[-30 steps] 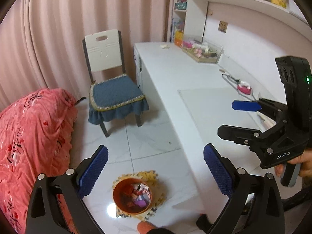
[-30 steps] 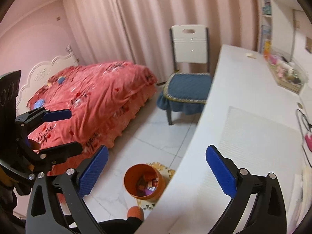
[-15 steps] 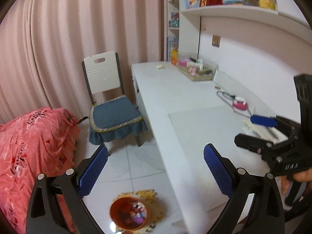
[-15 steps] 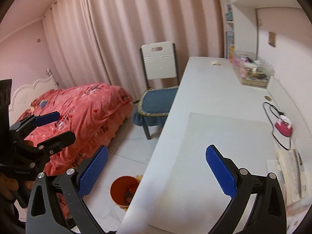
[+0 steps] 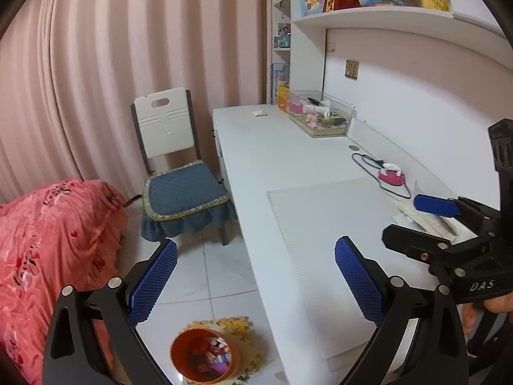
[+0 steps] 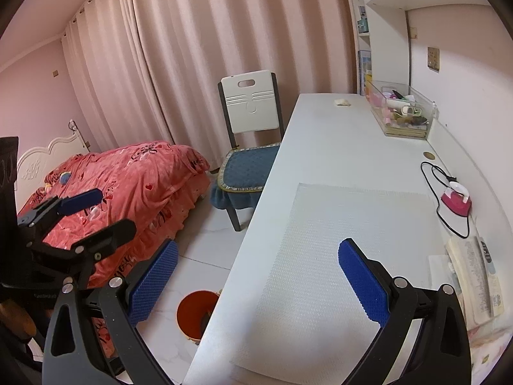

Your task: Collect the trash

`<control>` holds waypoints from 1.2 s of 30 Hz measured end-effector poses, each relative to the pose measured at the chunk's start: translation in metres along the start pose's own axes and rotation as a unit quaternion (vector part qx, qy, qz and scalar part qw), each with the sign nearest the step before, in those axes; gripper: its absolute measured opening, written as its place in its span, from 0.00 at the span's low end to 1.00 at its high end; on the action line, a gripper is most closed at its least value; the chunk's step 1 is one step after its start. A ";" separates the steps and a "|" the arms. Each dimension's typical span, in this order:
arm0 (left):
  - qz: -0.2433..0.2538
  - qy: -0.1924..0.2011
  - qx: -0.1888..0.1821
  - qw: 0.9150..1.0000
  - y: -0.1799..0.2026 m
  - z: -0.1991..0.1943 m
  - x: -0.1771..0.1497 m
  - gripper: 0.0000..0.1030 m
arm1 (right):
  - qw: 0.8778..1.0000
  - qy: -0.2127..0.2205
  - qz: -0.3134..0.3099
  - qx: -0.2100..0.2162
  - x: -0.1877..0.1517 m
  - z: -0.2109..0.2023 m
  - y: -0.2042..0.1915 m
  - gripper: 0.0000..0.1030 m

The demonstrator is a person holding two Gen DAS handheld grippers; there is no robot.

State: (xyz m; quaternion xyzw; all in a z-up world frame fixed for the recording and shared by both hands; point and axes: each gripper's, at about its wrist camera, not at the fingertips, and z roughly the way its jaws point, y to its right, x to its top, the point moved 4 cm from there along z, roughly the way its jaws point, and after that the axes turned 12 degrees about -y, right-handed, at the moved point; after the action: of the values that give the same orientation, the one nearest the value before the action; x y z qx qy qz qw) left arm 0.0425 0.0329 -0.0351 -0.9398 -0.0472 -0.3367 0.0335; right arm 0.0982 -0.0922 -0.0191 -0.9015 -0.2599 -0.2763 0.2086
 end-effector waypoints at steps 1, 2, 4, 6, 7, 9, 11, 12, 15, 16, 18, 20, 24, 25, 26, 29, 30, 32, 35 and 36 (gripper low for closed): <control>0.001 -0.001 0.002 1.000 0.000 0.000 0.000 0.94 | 1.000 0.000 -0.001 -0.001 0.000 0.000 0.000 0.95; 0.002 -0.001 0.002 1.000 0.000 0.000 0.000 0.94 | 1.000 0.001 -0.004 -0.002 -0.001 0.000 -0.003 0.95; 0.004 -0.006 0.005 1.000 -0.003 0.001 -0.002 0.94 | 1.000 -0.001 -0.008 -0.001 -0.002 0.001 -0.008 0.95; 0.001 -0.007 0.004 1.000 -0.006 0.001 -0.002 0.94 | 1.000 -0.004 -0.009 0.002 -0.002 0.003 -0.010 0.95; 0.000 -0.007 0.003 1.000 -0.007 0.002 -0.002 0.94 | 1.000 -0.005 -0.010 0.002 -0.001 0.004 -0.011 0.95; -0.002 -0.007 0.004 1.000 -0.009 0.002 0.000 0.94 | 1.000 -0.006 -0.012 0.002 0.000 0.006 -0.010 0.95; -0.003 -0.007 0.003 1.000 -0.010 0.003 0.000 0.94 | 1.000 -0.005 -0.012 0.002 0.001 0.006 -0.010 0.95; -0.004 -0.007 0.003 1.000 -0.010 0.003 0.001 0.94 | 1.000 -0.006 -0.011 0.002 0.001 0.007 -0.010 0.95; -0.006 -0.010 -0.002 1.000 -0.011 0.004 0.000 0.94 | 1.000 -0.008 -0.011 0.003 0.000 0.009 -0.009 0.95; -0.007 -0.010 -0.002 1.000 -0.011 0.004 0.000 0.94 | 1.000 -0.009 -0.012 0.004 0.000 0.010 -0.009 0.95; -0.006 -0.011 -0.003 1.000 -0.012 0.004 0.000 0.94 | 1.000 -0.011 -0.013 0.005 -0.001 0.011 -0.011 0.95; -0.004 -0.010 -0.003 1.000 -0.012 0.004 0.000 0.94 | 1.000 -0.011 -0.015 0.005 -0.001 0.012 -0.012 0.95; -0.002 -0.008 -0.004 1.000 -0.012 0.004 0.000 0.94 | 1.000 -0.011 -0.013 0.006 0.000 0.013 -0.011 0.95; -0.003 -0.008 -0.006 1.000 -0.012 0.004 0.000 0.94 | 1.000 -0.011 -0.012 0.005 0.001 0.014 -0.012 0.95; -0.003 -0.008 -0.008 1.000 -0.013 0.004 0.000 0.94 | 1.000 -0.011 -0.012 0.005 0.000 0.015 -0.012 0.95; -0.003 -0.008 -0.006 1.000 -0.013 0.004 0.000 0.94 | 1.000 -0.012 -0.012 0.006 0.001 0.015 -0.012 0.95; -0.003 -0.009 -0.005 1.000 -0.014 0.004 0.000 0.94 | 1.000 -0.013 -0.013 0.006 0.000 0.016 -0.013 0.95; -0.004 -0.011 -0.005 1.000 -0.015 0.004 0.000 0.94 | 1.000 -0.014 -0.014 0.007 -0.001 0.017 -0.013 0.95; -0.003 -0.011 -0.005 1.000 -0.015 0.005 0.000 0.94 | 1.000 -0.015 -0.015 0.009 -0.001 0.018 -0.014 0.95; -0.003 -0.011 -0.005 1.000 -0.015 0.005 0.000 0.94 | 1.000 -0.015 -0.015 0.009 -0.001 0.018 -0.014 0.95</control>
State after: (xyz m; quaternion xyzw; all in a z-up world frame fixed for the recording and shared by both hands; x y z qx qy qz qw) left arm 0.0442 0.0479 -0.0384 -0.9435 -0.0487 -0.3265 0.0272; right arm 0.0960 -0.0720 -0.0305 -0.8997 -0.2788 -0.2634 0.2084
